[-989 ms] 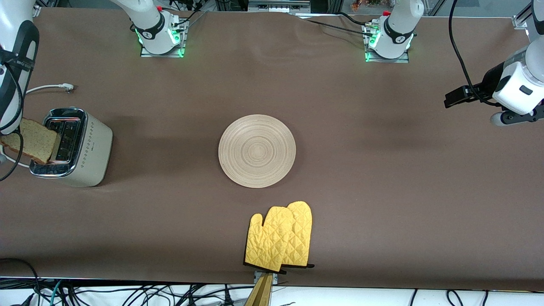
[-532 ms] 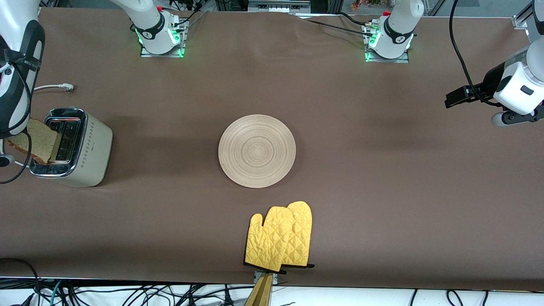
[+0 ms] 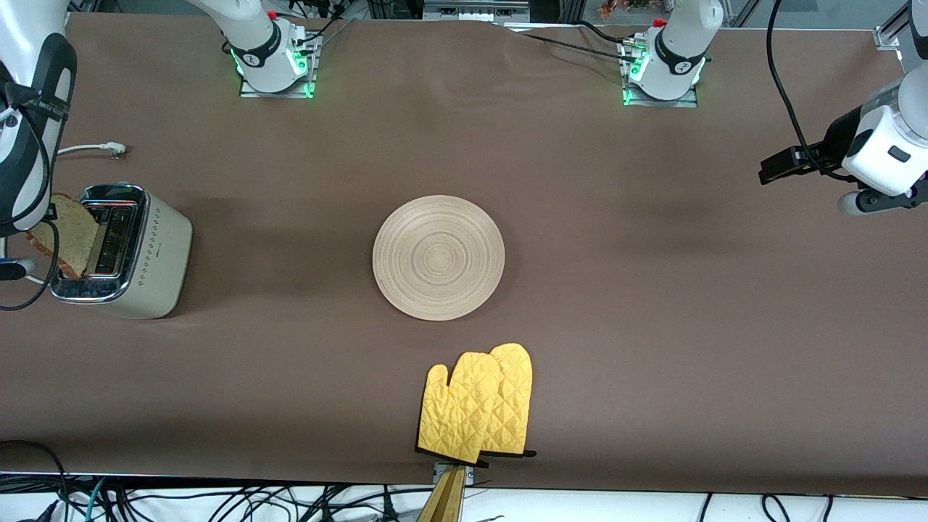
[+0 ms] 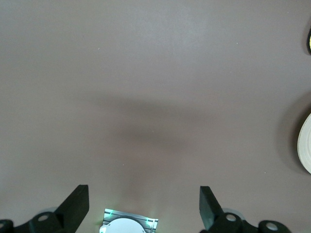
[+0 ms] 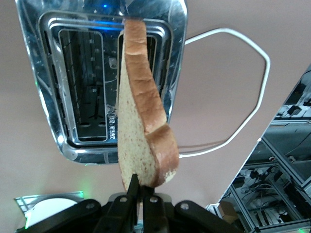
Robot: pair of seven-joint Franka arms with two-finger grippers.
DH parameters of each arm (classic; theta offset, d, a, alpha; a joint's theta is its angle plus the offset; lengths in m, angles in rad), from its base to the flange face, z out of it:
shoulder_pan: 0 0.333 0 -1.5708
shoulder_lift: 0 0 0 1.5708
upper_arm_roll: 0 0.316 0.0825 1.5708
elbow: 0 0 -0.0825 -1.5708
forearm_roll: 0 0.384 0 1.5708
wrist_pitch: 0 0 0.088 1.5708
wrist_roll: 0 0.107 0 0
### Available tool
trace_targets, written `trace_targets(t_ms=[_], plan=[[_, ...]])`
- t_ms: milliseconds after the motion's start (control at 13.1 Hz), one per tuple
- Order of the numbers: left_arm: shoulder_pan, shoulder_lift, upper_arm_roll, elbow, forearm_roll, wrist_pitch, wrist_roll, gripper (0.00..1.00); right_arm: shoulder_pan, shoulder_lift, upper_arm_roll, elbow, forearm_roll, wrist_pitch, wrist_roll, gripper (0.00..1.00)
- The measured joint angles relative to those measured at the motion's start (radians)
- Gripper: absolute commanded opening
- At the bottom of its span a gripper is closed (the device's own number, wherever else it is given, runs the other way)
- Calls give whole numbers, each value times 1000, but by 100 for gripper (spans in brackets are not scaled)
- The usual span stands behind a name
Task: Move plate and put bread in toaster
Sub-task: 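Lower the bread slice into the toaster slot with the right gripper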
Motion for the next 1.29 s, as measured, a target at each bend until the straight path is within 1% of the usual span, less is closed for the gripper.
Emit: trace_targets(t_ms=[456,1065,1293], plan=[[0,0,0,0,0,0,0,100,-21,0,0,0,1,-25,-1,0],[0,0,0,0,0,0,0,100,-51,20,0,-1,2,20,-15,0],[1,0,0,0,0,0,0,100,-57,41,0,-1,15,46,-15,0]])
